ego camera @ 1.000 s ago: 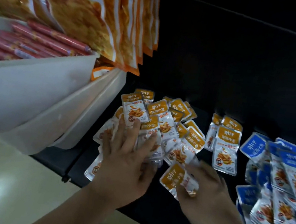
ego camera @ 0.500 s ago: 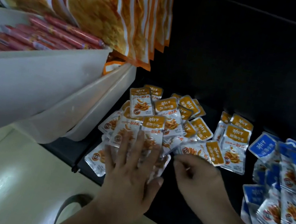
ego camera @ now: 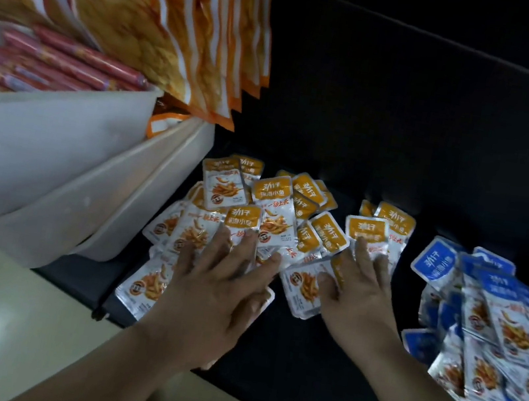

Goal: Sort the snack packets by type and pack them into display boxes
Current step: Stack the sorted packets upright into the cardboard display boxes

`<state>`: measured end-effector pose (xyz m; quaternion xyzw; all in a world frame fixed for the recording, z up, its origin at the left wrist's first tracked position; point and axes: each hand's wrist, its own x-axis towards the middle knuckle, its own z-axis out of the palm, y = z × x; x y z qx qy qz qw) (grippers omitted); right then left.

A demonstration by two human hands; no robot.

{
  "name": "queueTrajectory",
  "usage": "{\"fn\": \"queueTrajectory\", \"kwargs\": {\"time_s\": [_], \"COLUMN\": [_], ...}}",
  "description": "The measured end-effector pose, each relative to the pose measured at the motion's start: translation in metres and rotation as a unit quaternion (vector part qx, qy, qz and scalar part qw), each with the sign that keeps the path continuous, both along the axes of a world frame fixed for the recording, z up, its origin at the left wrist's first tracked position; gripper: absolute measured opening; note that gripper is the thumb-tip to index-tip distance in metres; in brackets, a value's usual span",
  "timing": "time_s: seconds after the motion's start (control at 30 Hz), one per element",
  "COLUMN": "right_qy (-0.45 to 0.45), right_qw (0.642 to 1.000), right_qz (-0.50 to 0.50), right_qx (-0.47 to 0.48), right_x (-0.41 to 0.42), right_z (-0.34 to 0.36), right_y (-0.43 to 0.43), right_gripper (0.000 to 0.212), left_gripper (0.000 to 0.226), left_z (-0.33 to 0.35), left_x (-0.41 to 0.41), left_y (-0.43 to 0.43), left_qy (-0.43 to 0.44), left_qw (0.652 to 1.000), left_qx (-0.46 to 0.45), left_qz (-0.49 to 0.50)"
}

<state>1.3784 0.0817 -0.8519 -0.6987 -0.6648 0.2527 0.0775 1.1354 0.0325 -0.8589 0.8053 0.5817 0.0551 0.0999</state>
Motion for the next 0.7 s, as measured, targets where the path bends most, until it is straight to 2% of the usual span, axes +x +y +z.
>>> {"fn": "queueTrajectory", "kwargs": {"time_s": [0.1, 0.2, 0.3, 0.4, 0.47, 0.53, 0.6, 0.7], "right_qy": [0.067, 0.121, 0.168, 0.232, 0.264, 0.228, 0.137, 0.015], "right_qw": [0.994, 0.986, 0.976, 0.963, 0.954, 0.959, 0.970, 0.991], "right_qz": [0.001, -0.051, -0.092, -0.109, -0.115, -0.113, -0.118, -0.109], "right_qx": [0.091, 0.105, 0.105, 0.080, 0.077, 0.122, 0.162, 0.076], "right_x": [-0.013, -0.029, -0.042, -0.048, -0.046, -0.037, -0.020, 0.009], "right_z": [-0.005, -0.005, -0.002, 0.001, 0.006, 0.011, 0.011, 0.005], "right_y": [-0.003, -0.001, 0.005, 0.012, 0.014, 0.016, 0.017, 0.026], "right_gripper": [0.059, 0.056, 0.069, 0.091, 0.091, 0.068, 0.051, 0.057], "left_gripper": [0.073, 0.068, 0.063, 0.055, 0.052, 0.050, 0.049, 0.052], "left_z": [-0.004, -0.010, -0.010, -0.008, -0.003, 0.004, 0.008, 0.005], "left_x": [-0.007, -0.010, -0.014, -0.015, -0.010, 0.002, 0.020, 0.048], "left_y": [0.001, 0.002, 0.003, 0.003, 0.001, 0.002, 0.006, 0.016], "left_qy": [0.013, 0.011, -0.010, -0.013, -0.024, -0.028, -0.018, 0.020], "left_qw": [1.000, 0.999, 0.999, 0.998, 0.997, 0.997, 0.996, 0.996], "left_qx": [-0.002, 0.002, 0.017, 0.043, 0.060, 0.077, 0.084, 0.060], "left_qz": [0.022, 0.033, 0.038, 0.045, 0.043, 0.015, -0.030, -0.065]}}
